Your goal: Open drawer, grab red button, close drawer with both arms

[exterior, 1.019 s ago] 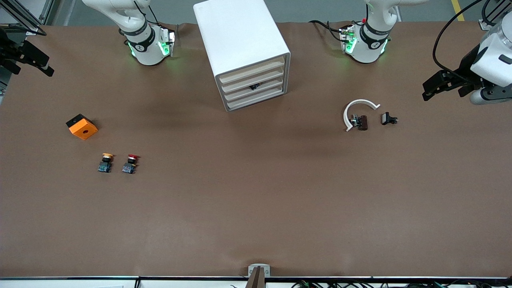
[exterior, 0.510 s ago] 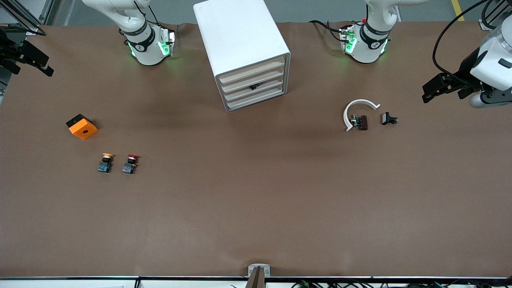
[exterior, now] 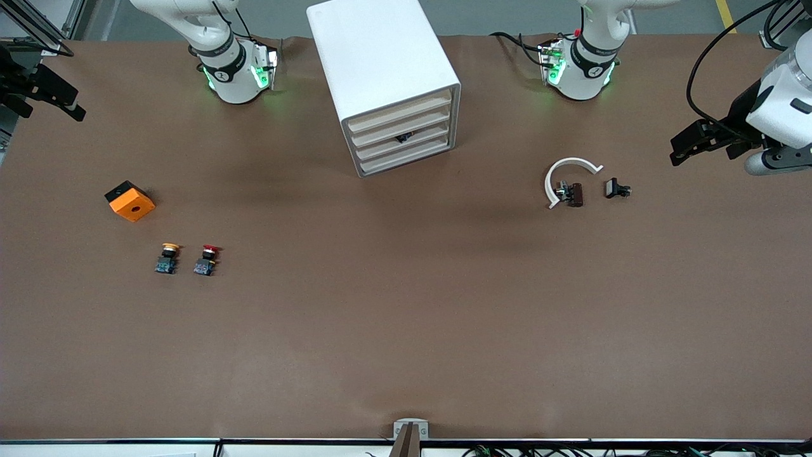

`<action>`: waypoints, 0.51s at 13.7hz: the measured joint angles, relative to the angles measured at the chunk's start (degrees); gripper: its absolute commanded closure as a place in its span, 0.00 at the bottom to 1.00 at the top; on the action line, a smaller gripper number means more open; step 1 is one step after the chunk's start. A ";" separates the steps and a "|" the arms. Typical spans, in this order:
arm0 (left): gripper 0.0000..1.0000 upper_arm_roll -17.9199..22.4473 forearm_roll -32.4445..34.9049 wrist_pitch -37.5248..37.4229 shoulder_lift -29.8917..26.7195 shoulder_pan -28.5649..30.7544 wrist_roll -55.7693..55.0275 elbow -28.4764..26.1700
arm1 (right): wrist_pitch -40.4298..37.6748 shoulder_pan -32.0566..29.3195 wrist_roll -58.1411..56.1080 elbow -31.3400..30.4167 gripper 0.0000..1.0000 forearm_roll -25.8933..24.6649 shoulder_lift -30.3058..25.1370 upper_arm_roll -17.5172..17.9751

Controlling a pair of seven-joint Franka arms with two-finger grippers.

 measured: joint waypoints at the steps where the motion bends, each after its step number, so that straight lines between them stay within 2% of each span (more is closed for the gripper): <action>1: 0.00 0.00 0.00 0.00 0.01 0.00 0.00 0.00 | -0.01 0.00 0.00 -0.01 0.00 0.00 0.00 0.00; 7: 0.00 0.00 0.00 -0.03 0.24 0.02 0.00 -0.35 | -0.07 0.00 0.00 -0.03 0.00 0.00 0.00 0.00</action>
